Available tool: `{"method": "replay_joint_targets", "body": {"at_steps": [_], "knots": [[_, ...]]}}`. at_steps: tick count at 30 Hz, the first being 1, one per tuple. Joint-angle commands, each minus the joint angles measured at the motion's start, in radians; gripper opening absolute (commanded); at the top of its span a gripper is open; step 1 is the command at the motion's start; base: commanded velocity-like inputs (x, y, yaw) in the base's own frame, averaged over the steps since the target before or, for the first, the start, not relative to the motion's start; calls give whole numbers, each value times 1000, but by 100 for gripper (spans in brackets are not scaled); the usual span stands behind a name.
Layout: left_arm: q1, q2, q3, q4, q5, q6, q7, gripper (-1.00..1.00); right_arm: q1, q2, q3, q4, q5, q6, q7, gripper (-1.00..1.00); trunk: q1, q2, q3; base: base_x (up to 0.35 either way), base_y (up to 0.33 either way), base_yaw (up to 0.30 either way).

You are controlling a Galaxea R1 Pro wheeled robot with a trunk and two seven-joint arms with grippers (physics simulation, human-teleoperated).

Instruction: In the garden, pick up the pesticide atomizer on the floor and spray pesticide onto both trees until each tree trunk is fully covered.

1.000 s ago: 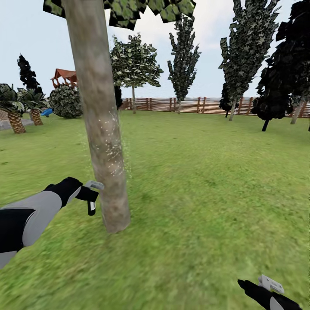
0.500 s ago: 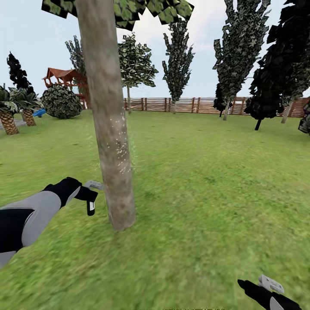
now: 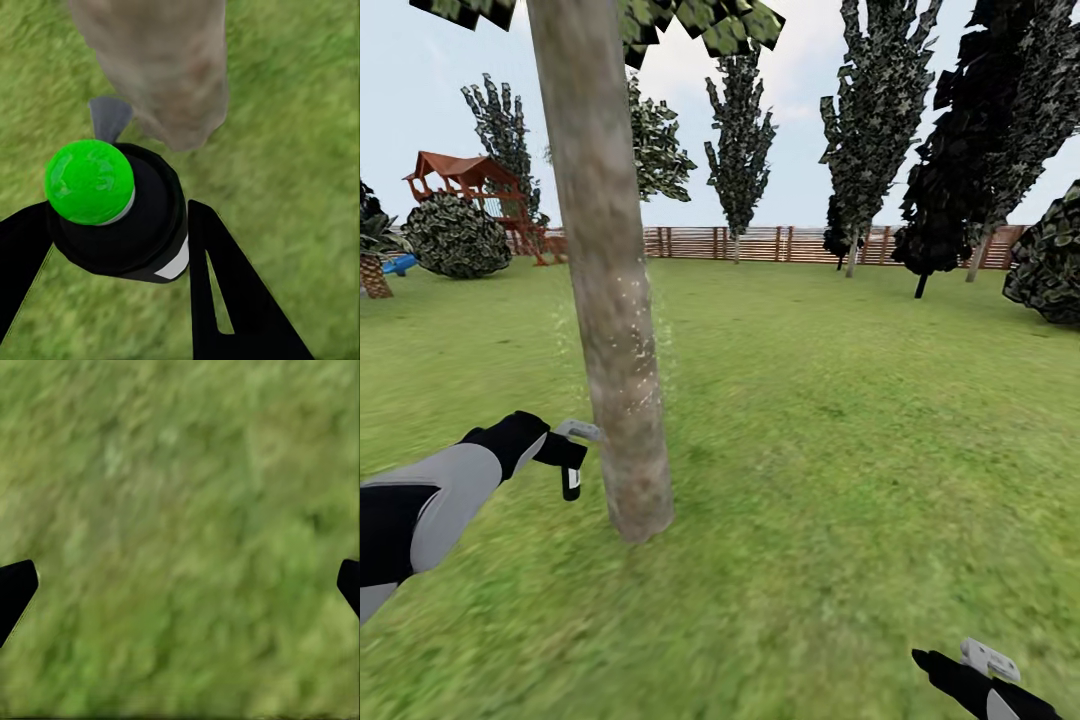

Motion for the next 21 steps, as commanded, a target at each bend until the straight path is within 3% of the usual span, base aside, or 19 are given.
{"method": "replay_joint_targets", "body": {"at_steps": [1,6,10,12,15,17,21], "knots": [[0,0,0,0,0,0,0,-100,0,0,0,0,0,0,0,100,0,0,0,0,317,-2],[0,0,0,0,-1,2,0,-100,0,0,0,0,0,0,0,100,0,0,0,0,307,-35],[0,-3,3,-45,-2,30,-1,-100,0,0,0,0,0,0,0,100,0,0,0,0,67,-201],[0,-3,3,-141,-3,135,-1,-100,0,0,0,0,0,0,0,100,0,0,0,0,6,-47],[0,-3,3,-360,-6,353,-3,-100,0,0,1,1,0,0,-1,100,0,0,0,0,1,-9],[0,-3,3,-445,-8,429,-5,-100,0,0,0,0,1,0,-1,100,0,0,0,0,0,-1],[-6,-3,2,-538,-10,498,-6,-100,0,0,0,0,2,0,-1,100,0,0,0,0,0,0]]}}
